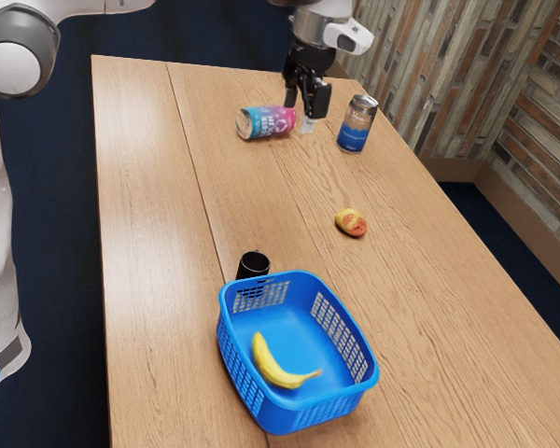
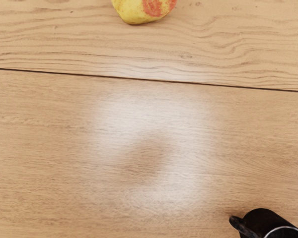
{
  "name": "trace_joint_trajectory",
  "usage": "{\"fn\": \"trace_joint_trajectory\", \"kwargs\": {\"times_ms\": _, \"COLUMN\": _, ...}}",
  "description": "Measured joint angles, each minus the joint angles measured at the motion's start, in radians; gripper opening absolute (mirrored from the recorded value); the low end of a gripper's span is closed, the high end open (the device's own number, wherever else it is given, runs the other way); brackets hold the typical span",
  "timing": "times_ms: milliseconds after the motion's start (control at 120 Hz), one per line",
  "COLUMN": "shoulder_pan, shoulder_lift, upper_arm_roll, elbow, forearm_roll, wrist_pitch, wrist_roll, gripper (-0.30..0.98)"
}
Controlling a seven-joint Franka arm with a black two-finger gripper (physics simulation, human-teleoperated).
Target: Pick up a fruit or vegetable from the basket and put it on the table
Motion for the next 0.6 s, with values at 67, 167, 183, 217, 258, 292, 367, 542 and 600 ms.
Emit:
{"fn": "trace_joint_trajectory", "kwargs": {"times_ms": 67, "shoulder_pan": -0.013, "shoulder_lift": 0.000, "upper_arm_roll": 0.000, "elbow": 0.000, "forearm_roll": 0.000, "wrist_pitch": 0.030, "wrist_roll": 0.002, "gripper": 0.69}}
{"fn": "trace_joint_trajectory", "kwargs": {"times_ms": 167, "shoulder_pan": -0.030, "shoulder_lift": 0.000, "upper_arm_roll": 0.001, "elbow": 0.000, "forearm_roll": 0.000, "wrist_pitch": 0.059, "wrist_roll": 0.004, "gripper": 0.69}}
{"fn": "trace_joint_trajectory", "kwargs": {"times_ms": 183, "shoulder_pan": -0.032, "shoulder_lift": 0.000, "upper_arm_roll": 0.001, "elbow": 0.000, "forearm_roll": 0.000, "wrist_pitch": 0.063, "wrist_roll": 0.004, "gripper": 0.69}}
{"fn": "trace_joint_trajectory", "kwargs": {"times_ms": 217, "shoulder_pan": -0.034, "shoulder_lift": 0.001, "upper_arm_roll": 0.002, "elbow": 0.001, "forearm_roll": 0.000, "wrist_pitch": 0.069, "wrist_roll": 0.005, "gripper": 0.69}}
{"fn": "trace_joint_trajectory", "kwargs": {"times_ms": 258, "shoulder_pan": -0.030, "shoulder_lift": 0.007, "upper_arm_roll": -0.002, "elbow": 0.025, "forearm_roll": 0.002, "wrist_pitch": 0.075, "wrist_roll": 0.006, "gripper": 0.69}}
{"fn": "trace_joint_trajectory", "kwargs": {"times_ms": 292, "shoulder_pan": -0.018, "shoulder_lift": 0.010, "upper_arm_roll": -0.016, "elbow": 0.045, "forearm_roll": 0.004, "wrist_pitch": 0.079, "wrist_roll": 0.006, "gripper": 0.69}}
{"fn": "trace_joint_trajectory", "kwargs": {"times_ms": 367, "shoulder_pan": 0.050, "shoulder_lift": 0.021, "upper_arm_roll": -0.102, "elbow": 0.070, "forearm_roll": 0.004, "wrist_pitch": 0.084, "wrist_roll": 0.007, "gripper": 0.69}}
{"fn": "trace_joint_trajectory", "kwargs": {"times_ms": 542, "shoulder_pan": 0.203, "shoulder_lift": 0.077, "upper_arm_roll": -0.384, "elbow": 0.104, "forearm_roll": 0.008, "wrist_pitch": 0.094, "wrist_roll": 0.008, "gripper": 0.69}}
{"fn": "trace_joint_trajectory", "kwargs": {"times_ms": 600, "shoulder_pan": 0.142, "shoulder_lift": 0.104, "upper_arm_roll": -0.427, "elbow": 0.106, "forearm_roll": 0.008, "wrist_pitch": 0.097, "wrist_roll": 0.009, "gripper": 0.69}}
